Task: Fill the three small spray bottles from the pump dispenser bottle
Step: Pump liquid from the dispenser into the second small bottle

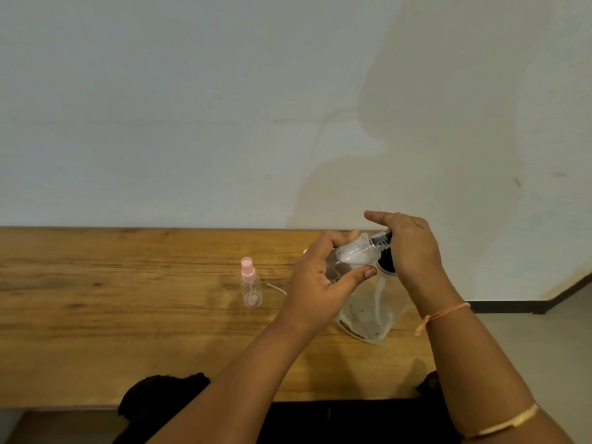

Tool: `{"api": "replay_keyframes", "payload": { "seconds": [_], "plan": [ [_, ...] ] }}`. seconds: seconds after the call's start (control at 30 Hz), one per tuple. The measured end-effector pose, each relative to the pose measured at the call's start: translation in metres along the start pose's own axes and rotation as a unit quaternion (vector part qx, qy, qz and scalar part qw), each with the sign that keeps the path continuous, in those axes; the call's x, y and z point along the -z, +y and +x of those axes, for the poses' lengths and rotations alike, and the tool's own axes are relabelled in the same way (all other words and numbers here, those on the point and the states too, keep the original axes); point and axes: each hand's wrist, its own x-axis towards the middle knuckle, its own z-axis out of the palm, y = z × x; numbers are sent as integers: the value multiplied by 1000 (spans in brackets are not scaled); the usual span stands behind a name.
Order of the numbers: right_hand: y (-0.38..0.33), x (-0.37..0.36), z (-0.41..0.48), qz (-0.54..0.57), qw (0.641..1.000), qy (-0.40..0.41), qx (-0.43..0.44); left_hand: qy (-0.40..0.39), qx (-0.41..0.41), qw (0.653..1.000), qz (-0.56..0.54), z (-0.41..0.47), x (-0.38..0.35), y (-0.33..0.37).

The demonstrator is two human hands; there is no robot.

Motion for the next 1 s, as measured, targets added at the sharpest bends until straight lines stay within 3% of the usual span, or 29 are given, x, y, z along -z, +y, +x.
{"api": "replay_keyframes", "payload": {
  "seconds": [0.17, 0.33, 0.43, 0.57, 0.83, 1.0],
  "plan": [
    [5, -3, -4, -1, 1000, 9, 10, 6, 2, 1000, 10, -3, 0, 0],
    [-10, 4, -3, 174, 984, 17, -36, 2, -19, 1000, 3, -1, 0, 4],
    [-9, 4, -1, 164, 986, 16, -38, 2, -17, 1000, -4, 0, -1, 4],
    [-1, -1, -2, 31, 999, 12, -6, 7, -13, 1000, 11, -1, -1, -1],
    [-8, 6, -5, 181, 983, 16, -38, 0, -11, 1000, 6, 0, -1, 5],
    [-9, 8, -3, 122, 992, 8, -24, -2, -7, 1000, 7, 0, -1, 6]
  ]
}}
